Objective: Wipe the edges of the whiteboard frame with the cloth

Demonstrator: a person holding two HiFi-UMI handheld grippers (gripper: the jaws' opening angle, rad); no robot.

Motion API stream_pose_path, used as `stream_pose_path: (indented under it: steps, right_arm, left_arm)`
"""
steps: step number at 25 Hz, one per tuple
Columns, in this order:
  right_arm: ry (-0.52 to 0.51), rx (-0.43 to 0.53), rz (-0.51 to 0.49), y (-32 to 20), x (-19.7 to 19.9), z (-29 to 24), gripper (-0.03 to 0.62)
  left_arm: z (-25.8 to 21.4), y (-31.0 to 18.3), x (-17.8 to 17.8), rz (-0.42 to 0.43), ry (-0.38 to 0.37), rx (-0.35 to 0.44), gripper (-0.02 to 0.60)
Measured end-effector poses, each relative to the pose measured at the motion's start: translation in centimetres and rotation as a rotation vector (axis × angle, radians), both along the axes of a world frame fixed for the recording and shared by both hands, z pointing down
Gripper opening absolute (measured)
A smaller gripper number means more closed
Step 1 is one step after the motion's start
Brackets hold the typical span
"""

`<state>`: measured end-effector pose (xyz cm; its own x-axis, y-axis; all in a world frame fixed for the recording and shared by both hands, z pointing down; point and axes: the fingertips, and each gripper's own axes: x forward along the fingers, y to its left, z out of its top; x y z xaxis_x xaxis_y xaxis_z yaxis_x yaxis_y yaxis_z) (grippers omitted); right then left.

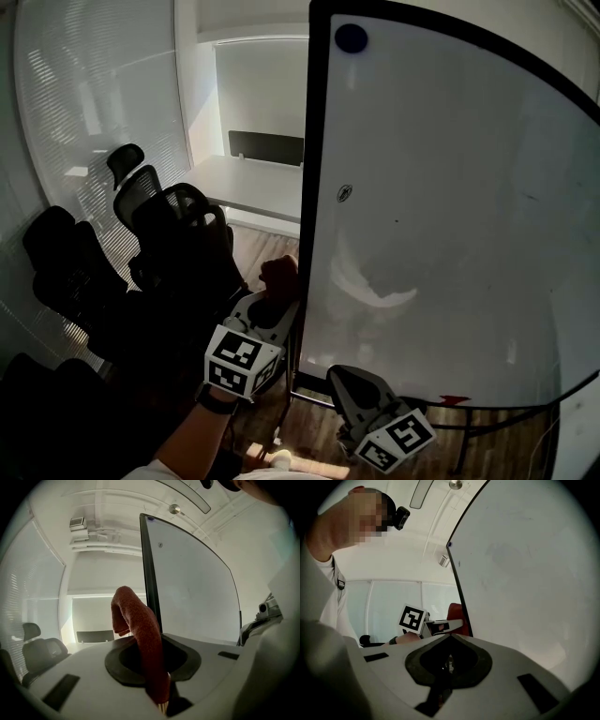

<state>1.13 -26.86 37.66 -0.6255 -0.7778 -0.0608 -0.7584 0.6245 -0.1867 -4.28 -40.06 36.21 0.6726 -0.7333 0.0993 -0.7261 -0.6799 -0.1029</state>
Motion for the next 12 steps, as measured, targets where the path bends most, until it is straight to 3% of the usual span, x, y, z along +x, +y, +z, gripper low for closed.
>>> stream_pose_path:
  steps: [12]
  right_arm:
    - [0.030, 0.024, -0.120, -1.8, -3.4, -6.2, 0.005]
  left_arm:
    - [-2.9, -0.3, 0.2, -0.010, 0.012, -0.011, 0.072]
